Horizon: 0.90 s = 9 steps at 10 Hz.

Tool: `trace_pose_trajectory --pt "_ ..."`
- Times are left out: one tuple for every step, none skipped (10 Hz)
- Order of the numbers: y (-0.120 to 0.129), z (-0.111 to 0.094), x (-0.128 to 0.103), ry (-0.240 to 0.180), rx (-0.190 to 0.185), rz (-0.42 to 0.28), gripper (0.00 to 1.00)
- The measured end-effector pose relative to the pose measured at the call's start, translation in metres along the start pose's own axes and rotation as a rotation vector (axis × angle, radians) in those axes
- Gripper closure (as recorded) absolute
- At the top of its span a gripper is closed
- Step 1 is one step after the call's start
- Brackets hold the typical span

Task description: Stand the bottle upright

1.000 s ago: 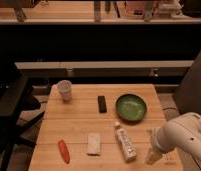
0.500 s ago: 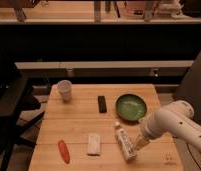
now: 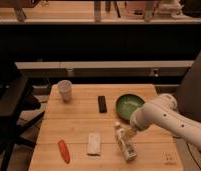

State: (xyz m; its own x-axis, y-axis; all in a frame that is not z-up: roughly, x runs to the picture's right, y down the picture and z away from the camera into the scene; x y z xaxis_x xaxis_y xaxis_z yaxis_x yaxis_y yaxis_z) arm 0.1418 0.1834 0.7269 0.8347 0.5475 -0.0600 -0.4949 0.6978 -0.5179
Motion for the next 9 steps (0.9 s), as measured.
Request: trace_pose_trajectory --pt "0.000 0.014 -0.011 0.016 -0.010 0.001 0.20" --pt "-0.004 0.034 -0.024 0.033 -0.024 -0.001 0.20" --pt "-0.006 0.044 -0.025 0.053 -0.033 0.001 0.20" --pt "-0.010 0.060 -0.027 0.077 -0.051 0.014 0.20" --pt "-0.011 0.067 -0.028 0.085 -0.057 0.024 0.20" --pt "-0.012 0.069 -0.027 0.091 -0.058 0.033 0.20" --pt "-0.012 0.071 -0.023 0.099 -0.056 0.057 0.20" --pt "-0.011 0.072 -0.021 0.100 -0.051 0.068 0.20" --pt "-0.008 0.070 -0.020 0.098 -0.043 0.064 0.20"
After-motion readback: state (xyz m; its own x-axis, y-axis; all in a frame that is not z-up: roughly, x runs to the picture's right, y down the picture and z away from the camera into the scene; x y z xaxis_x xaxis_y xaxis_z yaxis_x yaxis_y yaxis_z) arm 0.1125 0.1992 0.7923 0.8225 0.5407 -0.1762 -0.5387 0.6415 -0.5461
